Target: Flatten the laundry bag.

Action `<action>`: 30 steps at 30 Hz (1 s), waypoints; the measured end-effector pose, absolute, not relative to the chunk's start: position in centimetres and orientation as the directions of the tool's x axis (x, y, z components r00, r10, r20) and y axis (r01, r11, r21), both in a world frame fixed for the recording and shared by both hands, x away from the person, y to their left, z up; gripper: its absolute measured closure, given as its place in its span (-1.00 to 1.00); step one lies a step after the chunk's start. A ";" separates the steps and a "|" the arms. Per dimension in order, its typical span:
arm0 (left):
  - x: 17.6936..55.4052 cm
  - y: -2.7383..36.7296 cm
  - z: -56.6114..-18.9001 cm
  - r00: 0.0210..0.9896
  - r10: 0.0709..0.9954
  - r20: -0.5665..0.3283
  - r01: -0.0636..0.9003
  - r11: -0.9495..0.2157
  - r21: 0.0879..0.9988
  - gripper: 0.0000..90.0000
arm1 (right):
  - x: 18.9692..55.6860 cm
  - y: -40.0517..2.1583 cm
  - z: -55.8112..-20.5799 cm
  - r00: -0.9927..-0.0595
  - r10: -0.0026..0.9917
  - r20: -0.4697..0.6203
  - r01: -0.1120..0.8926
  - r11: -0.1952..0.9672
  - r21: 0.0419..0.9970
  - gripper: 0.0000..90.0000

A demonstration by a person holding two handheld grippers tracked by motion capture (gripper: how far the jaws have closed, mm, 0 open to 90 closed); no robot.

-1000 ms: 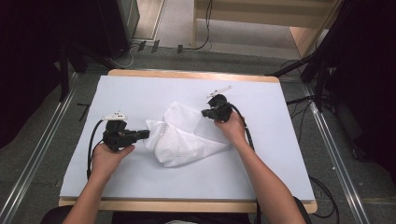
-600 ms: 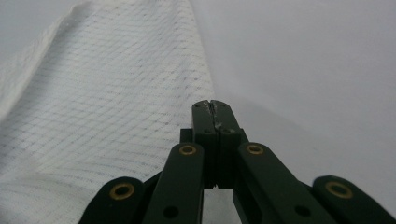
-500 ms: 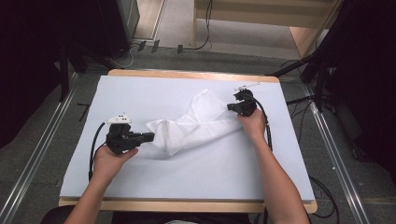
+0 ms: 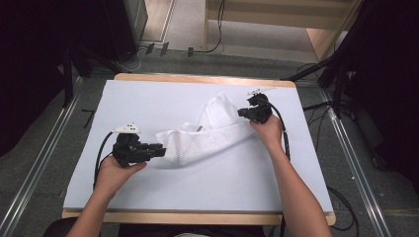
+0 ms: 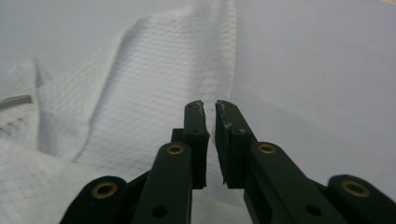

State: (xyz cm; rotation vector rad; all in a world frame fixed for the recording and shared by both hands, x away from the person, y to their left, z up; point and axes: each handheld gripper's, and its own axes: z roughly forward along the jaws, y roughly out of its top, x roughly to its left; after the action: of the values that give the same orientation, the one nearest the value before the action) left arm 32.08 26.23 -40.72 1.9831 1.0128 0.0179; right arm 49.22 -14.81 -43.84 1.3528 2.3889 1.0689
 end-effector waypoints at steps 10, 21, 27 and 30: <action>33.8 29.6 -39.9 0.561 0.727 -0.395 0.711 -0.181 0.679 0.64 | 48.5 -12.3 -43.5 -0.623 0.753 0.212 0.651 0.349 0.674 1.00; 37.9 29.1 -41.8 0.517 0.743 -0.425 0.761 -0.172 0.625 1.00 | 48.2 -8.7 -45.4 -0.677 0.692 0.251 0.671 0.439 0.598 1.00; 38.0 29.5 -42.5 0.511 0.746 -0.426 0.768 -0.174 0.617 1.00 | 47.2 -8.1 -45.6 -0.715 0.648 0.261 0.657 0.496 0.568 1.00; 38.1 29.3 -42.4 0.517 0.749 -0.415 0.763 -0.183 0.620 1.00 | 46.2 -8.2 -45.4 -0.723 0.638 0.263 0.651 0.504 0.567 1.00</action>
State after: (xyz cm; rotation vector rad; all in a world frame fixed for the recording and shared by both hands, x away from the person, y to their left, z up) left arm 38.07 29.33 -42.43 1.9377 1.2382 -0.0216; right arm 46.21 -8.19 -45.39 1.1751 2.7413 1.0466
